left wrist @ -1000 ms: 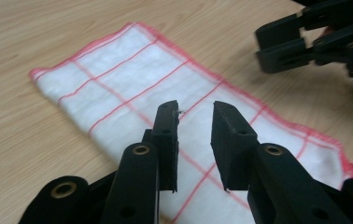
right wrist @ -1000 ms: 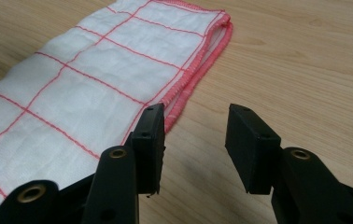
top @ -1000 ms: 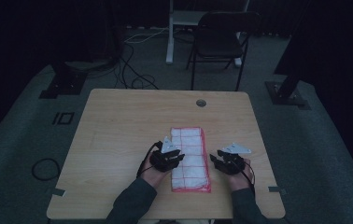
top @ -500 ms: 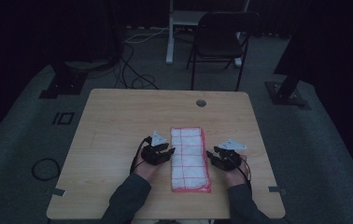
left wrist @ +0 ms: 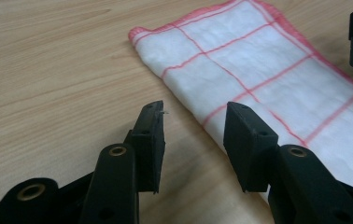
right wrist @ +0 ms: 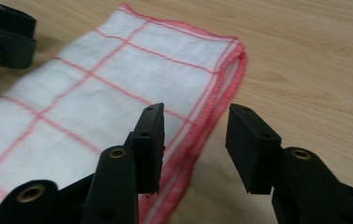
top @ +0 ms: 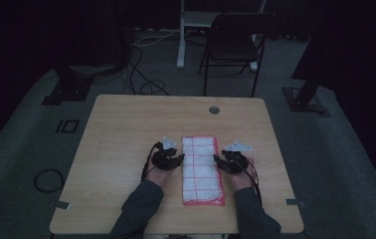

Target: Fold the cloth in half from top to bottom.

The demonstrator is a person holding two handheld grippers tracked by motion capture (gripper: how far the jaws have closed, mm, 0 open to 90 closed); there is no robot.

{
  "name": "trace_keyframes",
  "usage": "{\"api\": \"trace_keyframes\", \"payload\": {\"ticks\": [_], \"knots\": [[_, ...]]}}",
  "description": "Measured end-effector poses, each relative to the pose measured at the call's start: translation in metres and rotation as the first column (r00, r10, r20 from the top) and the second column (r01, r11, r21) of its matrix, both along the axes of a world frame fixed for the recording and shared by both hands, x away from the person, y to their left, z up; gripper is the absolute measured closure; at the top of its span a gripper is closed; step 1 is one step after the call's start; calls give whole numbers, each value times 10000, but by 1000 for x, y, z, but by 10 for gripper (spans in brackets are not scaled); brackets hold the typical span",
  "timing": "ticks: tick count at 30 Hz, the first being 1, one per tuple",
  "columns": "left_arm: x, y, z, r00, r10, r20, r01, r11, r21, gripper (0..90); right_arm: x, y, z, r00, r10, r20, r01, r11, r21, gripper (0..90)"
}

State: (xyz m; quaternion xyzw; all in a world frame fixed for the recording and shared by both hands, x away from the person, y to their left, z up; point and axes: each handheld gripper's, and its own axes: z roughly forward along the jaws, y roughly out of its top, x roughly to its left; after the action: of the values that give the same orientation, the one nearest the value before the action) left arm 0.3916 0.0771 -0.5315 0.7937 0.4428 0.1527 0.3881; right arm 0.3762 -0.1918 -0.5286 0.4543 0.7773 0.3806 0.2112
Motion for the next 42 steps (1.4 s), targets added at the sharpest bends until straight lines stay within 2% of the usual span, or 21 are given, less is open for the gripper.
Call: {"api": "trace_keyframes", "payload": {"ticks": [7,15,21,22,27,35,36,37,38,42], "knots": [[13,-3,-4,9994,153,-303,-150,9998,92,590,17,1,-5,9993,-315,-225,314,9995,-62,588],[24,-6,-7,9979,251,-599,-253,9997,-37,581,38,10,-7,9976,-587,-369,584,9982,-93,605],[33,-7,-7,9964,546,-651,-545,9985,37,576,53,15,-10,9940,-922,-596,907,9955,-266,613],[35,-6,-7,9954,686,-672,-691,9976,-55,576,57,15,-11,9923,-1027,-685,1012,9945,-259,616],[40,-8,-6,9944,762,-730,-763,9971,12,577,59,16,-11,9919,-1064,-698,1041,9939,-359,621],[47,-18,-6,9932,824,-824,-832,9965,-63,584,63,14,-11,9882,-1131,-1033,1121,9936,-155,633],[48,-20,-6,9927,841,-862,-850,9964,-70,584,63,14,-11,9882,-1078,-1089,1074,9942,-95,671],[48,-20,-6,9927,841,-862,-850,9964,-70,587,63,14,-11,9882,-1078,-1089,1074,9942,-95,671],[49,-22,-5,9931,758,-898,-765,9971,-50,595,63,14,-11,9890,-928,-1153,935,9956,5,738],[50,-25,-4,9927,556,-1072,-555,9984,42,656,65,14,-10,9870,-750,-1423,789,9966,222,815]]}}
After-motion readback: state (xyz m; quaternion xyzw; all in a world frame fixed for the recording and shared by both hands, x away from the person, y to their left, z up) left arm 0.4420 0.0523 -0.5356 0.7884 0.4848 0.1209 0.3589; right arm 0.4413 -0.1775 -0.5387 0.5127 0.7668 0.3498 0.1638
